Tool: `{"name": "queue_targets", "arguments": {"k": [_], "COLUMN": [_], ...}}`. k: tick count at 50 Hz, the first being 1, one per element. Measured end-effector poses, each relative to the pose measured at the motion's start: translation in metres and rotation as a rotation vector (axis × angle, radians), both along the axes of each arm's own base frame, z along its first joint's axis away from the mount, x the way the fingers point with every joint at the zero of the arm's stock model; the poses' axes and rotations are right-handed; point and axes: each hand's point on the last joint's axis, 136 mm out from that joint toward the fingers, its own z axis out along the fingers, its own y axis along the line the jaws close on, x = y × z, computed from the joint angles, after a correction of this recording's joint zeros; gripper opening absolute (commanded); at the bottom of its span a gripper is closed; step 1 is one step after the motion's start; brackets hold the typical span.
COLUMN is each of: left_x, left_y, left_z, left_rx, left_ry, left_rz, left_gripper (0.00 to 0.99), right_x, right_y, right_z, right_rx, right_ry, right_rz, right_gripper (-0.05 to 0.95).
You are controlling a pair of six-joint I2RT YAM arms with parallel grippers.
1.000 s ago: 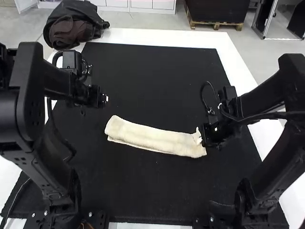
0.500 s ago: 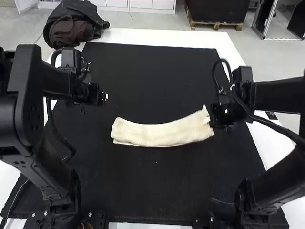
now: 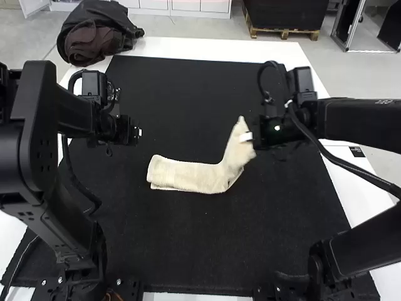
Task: Fold the towel.
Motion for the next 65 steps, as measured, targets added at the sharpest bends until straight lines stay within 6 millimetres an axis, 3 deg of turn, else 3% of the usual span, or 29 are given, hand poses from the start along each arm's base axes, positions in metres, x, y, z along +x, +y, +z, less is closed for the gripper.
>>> {"name": "queue_targets", "arguments": {"k": [5,13,29,39,65], "left_x": [-0.001,-0.002,0.001,0.002,0.004], "left_y": [0.000,0.000,0.001,0.001,0.001], "left_z": [-0.002,-0.003,0.000,0.001,0.010], "left_rx": [0.001,0.002,0.002,0.000,-0.007], "left_ry": [0.002,0.002,-0.014,-0.018,-0.047], "left_rz": [0.001,0.003,0.006,0.008,0.018], "left_gripper": [0.969,0.969,0.969,0.969,0.969], "right_x": [-0.009,-0.003,-0.010,-0.014,-0.014], "right_y": [0.024,0.048,0.117,0.151,0.190], "right_z": [0.006,0.011,0.000,-0.004,-0.026], "right_rx": [0.035,0.067,0.088,0.101,0.108], "right_ry": [-0.002,-0.012,-0.017,-0.021,-0.016], "right_rz": [0.056,0.094,0.249,0.313,0.376], "right_gripper": [-0.02,-0.02,-0.02,-0.02,-0.02]}}
